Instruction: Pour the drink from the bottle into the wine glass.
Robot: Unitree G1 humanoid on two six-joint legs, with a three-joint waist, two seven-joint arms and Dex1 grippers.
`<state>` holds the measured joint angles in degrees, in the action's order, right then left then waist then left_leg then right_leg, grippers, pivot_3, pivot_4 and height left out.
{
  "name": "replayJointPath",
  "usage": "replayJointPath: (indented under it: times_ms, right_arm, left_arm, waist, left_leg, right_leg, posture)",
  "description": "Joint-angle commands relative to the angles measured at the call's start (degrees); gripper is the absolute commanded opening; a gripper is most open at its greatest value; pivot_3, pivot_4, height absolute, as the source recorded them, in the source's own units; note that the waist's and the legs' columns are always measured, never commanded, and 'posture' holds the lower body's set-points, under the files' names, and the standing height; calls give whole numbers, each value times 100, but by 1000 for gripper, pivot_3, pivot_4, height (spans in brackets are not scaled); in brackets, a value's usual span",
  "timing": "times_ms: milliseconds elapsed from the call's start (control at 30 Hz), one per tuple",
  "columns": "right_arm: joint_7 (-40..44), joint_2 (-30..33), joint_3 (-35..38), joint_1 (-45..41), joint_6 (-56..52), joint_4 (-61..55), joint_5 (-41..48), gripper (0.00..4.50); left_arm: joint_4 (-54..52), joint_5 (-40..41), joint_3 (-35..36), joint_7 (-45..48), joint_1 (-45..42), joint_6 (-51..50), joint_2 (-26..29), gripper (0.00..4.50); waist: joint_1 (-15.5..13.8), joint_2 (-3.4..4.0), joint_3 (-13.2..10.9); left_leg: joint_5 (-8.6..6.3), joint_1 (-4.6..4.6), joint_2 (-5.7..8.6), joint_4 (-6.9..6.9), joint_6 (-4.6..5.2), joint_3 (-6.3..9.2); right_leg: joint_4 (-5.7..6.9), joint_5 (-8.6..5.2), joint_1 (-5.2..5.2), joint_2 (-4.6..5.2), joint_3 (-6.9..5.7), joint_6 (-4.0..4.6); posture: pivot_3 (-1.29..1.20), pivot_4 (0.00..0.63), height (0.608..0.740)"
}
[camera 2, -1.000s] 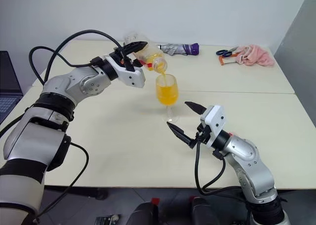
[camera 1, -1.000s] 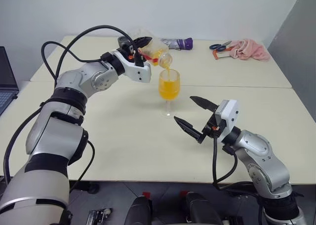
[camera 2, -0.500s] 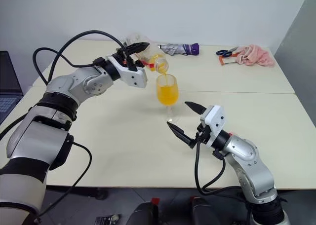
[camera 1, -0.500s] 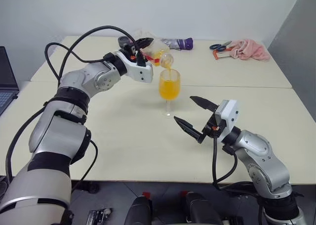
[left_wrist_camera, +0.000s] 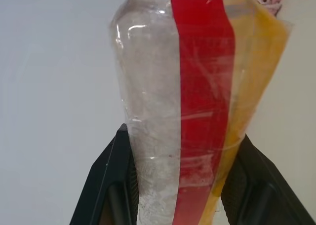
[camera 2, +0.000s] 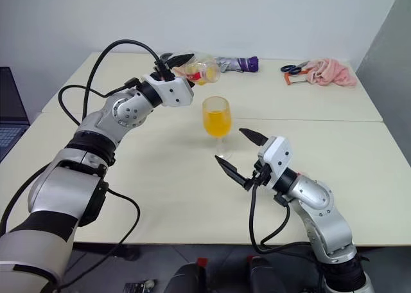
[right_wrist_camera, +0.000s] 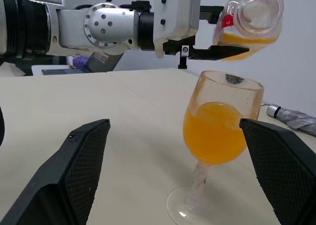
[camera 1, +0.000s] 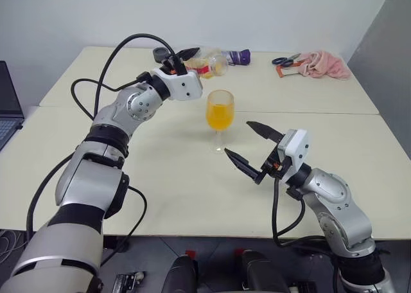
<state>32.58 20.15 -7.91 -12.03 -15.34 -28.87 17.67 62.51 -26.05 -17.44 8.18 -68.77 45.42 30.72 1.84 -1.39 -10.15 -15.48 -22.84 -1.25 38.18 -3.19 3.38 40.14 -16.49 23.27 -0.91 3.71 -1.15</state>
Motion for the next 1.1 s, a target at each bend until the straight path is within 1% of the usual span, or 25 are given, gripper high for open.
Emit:
replayJointPath:
  times_ms: [33,167,233,333,467,567,733,967,1100]
  right_arm:
    - [103,106,58,-103,20,-124,37,4500]
    - [329,327,-10,-216,-227,-144,136,4500]
    - [453,444,-33,-341,-653,-190,358,4500]
    - [585,667,-171,-621,-1065,-217,318,4500]
    - [602,710,-277,-917,-1546,-238,432,4500]
    - [546,641,-408,-1139,-1758,-183,359,4500]
    - [410,485,-609,-1401,-1931,-7,194,4500]
    - [28,153,-810,-1727,-2108,372,-208,4500]
    - [-135,38,-830,-1783,-2196,498,-376,4500]
  left_arm:
    - [-536,980,686,522,165,-563,-74,1707]
    - [-1435,2278,1537,1250,797,-2105,-281,1707]
    - [-2074,2801,1876,1469,1199,-2975,-341,1706]
    - [-3150,3603,2363,1691,1970,-4379,-381,1706]
    - [-4091,4099,2686,1810,2742,-5419,-333,1706]
    - [-4353,4193,2902,1695,3157,-5610,-285,1706]
    - [-4500,4314,3093,1719,3473,-5858,-288,1706]
    - [-4113,4347,3290,1801,3695,-5648,-334,1706]
    - [-3839,4309,3271,1897,3709,-5458,-326,1706]
  waist:
    - [0,0,0]
    - [20,1,1]
    - [37,1,1]
    - [70,2,1]
    - [86,1,1]
    - [71,1,1]
    - [23,0,1]
    - [5,0,2]
    - [4,0,2]
  left_leg:
    - [0,0,0,1,0,0]
    - [0,3,-8,4,1,-5]
    - [0,6,-17,5,1,-4]
    - [0,7,-26,17,1,3]
    - [-1,2,-30,48,2,14]
    - [-1,-1,-26,70,2,21]
    - [0,5,-22,75,1,25]
    - [0,4,-23,74,1,22]
    - [0,3,-23,74,1,23]
  right_leg:
    - [0,0,0,0,0,0]
    - [5,0,0,1,4,0]
    - [14,0,0,0,4,0]
    - [29,0,0,0,4,0]
    - [51,-1,0,0,0,1]
    - [69,-1,-2,0,-1,0]
    - [75,-1,-8,-3,-7,0]
    - [74,0,-5,-3,-5,0]
    - [73,0,-5,-2,-6,0]
  posture:
    - [0,150,740]
    - [0,150,740]
    - [0,150,740]
    - [0,150,740]
    - [0,150,740]
    - [0,150,740]
    - [0,150,740]
    - [0,150,740]
    - [0,150,740]
